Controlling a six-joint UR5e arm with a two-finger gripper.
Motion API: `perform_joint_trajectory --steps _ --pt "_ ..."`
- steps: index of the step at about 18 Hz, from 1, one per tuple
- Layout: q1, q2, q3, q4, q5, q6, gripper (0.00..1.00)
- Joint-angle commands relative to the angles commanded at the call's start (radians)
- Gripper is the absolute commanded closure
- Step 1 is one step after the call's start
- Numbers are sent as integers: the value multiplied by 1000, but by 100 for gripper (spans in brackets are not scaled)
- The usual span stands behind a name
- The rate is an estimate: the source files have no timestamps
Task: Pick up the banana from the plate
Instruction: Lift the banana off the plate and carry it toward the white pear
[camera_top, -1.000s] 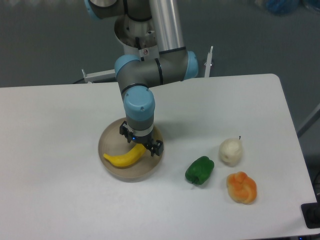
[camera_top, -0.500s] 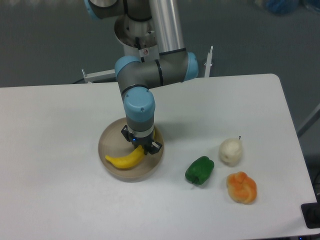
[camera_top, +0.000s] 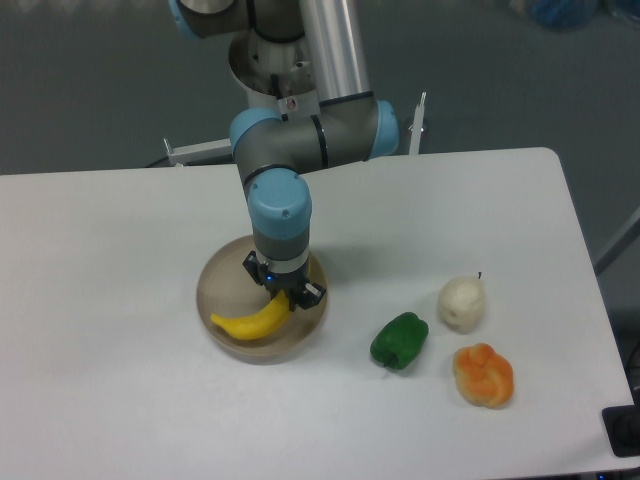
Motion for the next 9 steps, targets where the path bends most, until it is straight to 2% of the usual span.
perform_joint_trajectory --steps 2,5,9 --pt "21 18 28 -5 0 3 68" --pt "70 34 81 -44 -2 11 68" --pt "149 35 126 -94 -2 135 68"
